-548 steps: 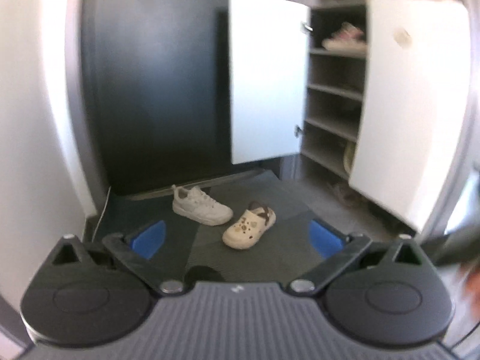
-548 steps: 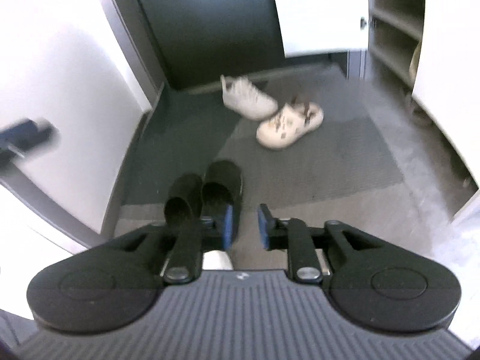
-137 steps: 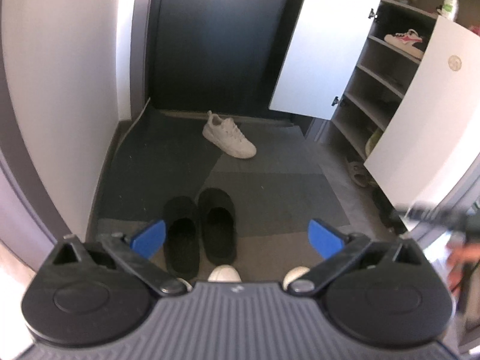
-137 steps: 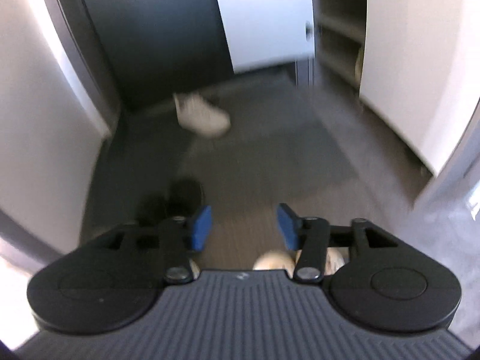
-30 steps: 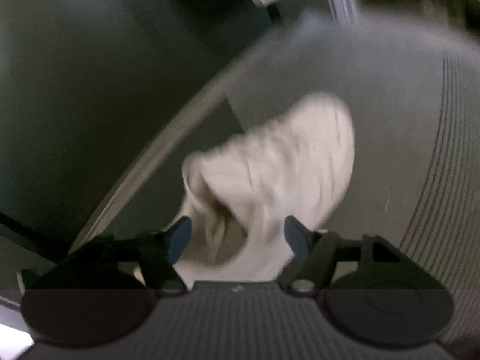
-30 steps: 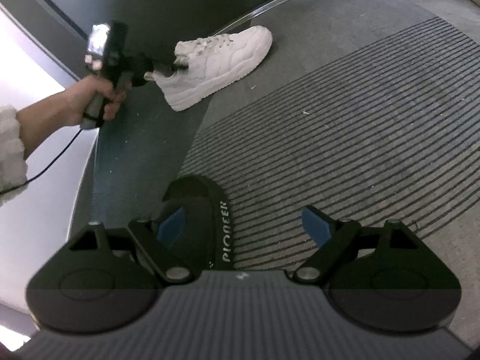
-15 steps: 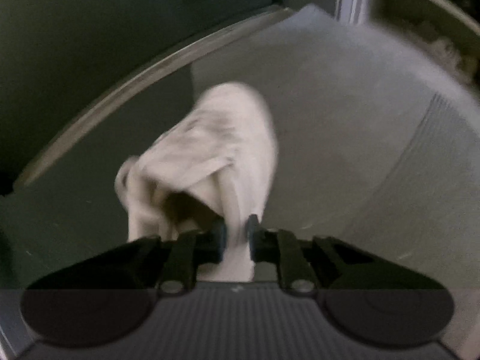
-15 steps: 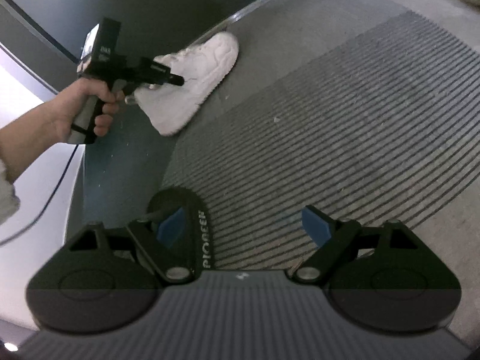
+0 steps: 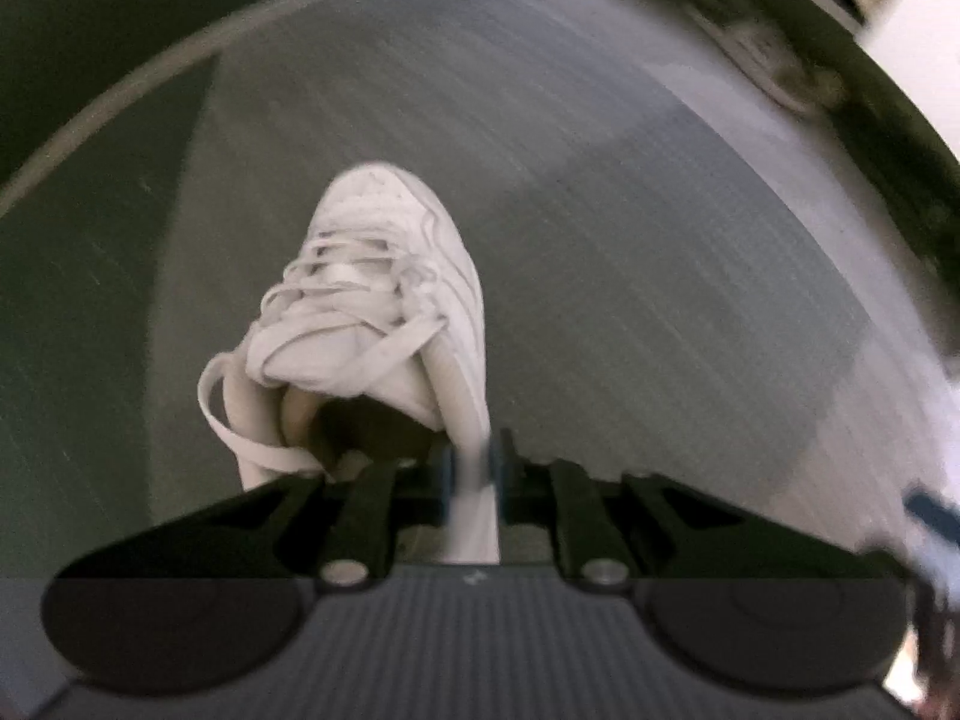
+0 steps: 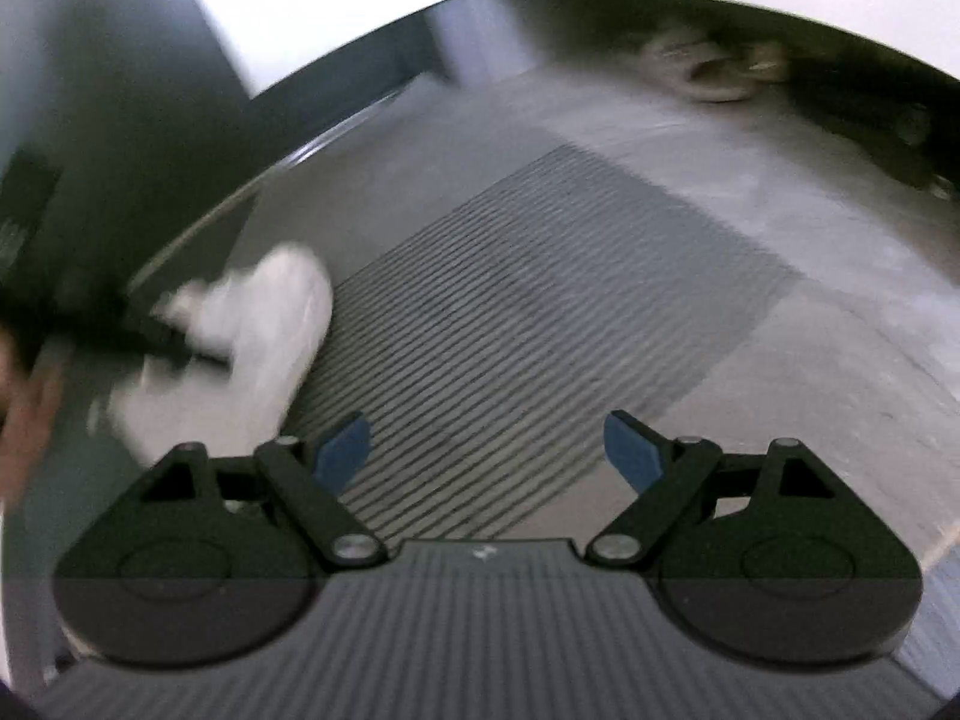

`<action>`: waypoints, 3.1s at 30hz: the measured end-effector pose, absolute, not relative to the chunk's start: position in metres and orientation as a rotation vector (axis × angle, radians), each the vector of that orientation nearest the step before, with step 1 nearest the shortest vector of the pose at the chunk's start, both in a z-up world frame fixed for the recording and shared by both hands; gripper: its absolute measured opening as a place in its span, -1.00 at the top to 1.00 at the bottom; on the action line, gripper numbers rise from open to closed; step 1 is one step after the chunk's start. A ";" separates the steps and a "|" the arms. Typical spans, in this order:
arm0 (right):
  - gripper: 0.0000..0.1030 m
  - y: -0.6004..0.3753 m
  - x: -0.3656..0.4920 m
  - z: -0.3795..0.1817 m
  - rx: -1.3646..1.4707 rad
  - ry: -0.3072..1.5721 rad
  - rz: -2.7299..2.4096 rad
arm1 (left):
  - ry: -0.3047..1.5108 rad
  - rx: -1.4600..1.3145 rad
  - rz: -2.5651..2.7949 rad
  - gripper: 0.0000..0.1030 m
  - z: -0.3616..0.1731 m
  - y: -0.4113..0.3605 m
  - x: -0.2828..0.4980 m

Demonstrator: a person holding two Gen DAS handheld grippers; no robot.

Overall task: Organize scattered shoes
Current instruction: 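Lift and carry the white sneaker with the left gripper toward the row, then lower the white sneaker onto the mat and open the left gripper, then grasp the other white sneaker's heel collar with the right gripper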

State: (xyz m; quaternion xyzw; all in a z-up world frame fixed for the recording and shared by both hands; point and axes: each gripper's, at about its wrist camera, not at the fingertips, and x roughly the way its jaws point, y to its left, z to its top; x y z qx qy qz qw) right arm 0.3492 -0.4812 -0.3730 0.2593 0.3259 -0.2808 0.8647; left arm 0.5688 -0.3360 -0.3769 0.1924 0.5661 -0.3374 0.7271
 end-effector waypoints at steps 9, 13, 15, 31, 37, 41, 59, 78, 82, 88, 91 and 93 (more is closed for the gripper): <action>-0.69 -0.484 0.276 -0.326 0.564 0.480 -0.666 | 1.275 0.339 -0.757 0.68 -0.396 -0.330 0.446; -0.69 -0.464 0.260 -0.321 0.555 0.483 -0.620 | 1.164 0.344 -0.725 0.38 -0.375 -0.310 0.426; -0.69 -0.447 0.248 -0.318 0.557 0.489 -0.584 | 1.142 0.311 -0.700 -0.02 -0.355 -0.295 0.418; -0.69 -0.331 0.140 -0.235 0.479 0.561 -0.234 | 0.768 0.304 -0.460 -0.93 -0.064 -0.117 0.249; -0.69 -0.324 0.122 -0.205 0.467 0.581 -0.219 | 0.627 0.225 -0.377 -1.00 0.017 -0.085 0.181; -0.69 -0.330 0.125 -0.183 0.470 0.637 -0.196 | 0.570 0.109 -0.296 -1.00 0.047 -0.068 0.142; -1.00 -0.286 0.267 -0.024 0.268 0.696 -0.075 | 0.569 0.056 -0.227 -1.00 0.039 -0.054 0.130; -1.00 -0.299 0.372 -0.365 0.330 0.777 -0.294 | 0.769 0.046 -0.100 -1.00 -0.025 -0.029 0.174; -1.00 -0.297 0.392 -0.397 0.299 0.837 -0.341 | 0.763 0.041 -0.104 -1.00 -0.033 -0.026 0.183; -0.86 -0.308 0.413 -0.421 0.315 0.855 -0.410 | 0.826 0.015 -0.116 -1.00 -0.047 -0.019 0.199; -0.83 -0.316 0.419 -0.427 0.322 0.880 -0.395 | 0.850 -0.027 -0.099 -1.00 -0.041 -0.010 0.214; -0.74 -0.316 0.422 -0.426 0.321 0.911 -0.398 | 0.848 -0.077 -0.056 -1.00 -0.034 0.004 0.221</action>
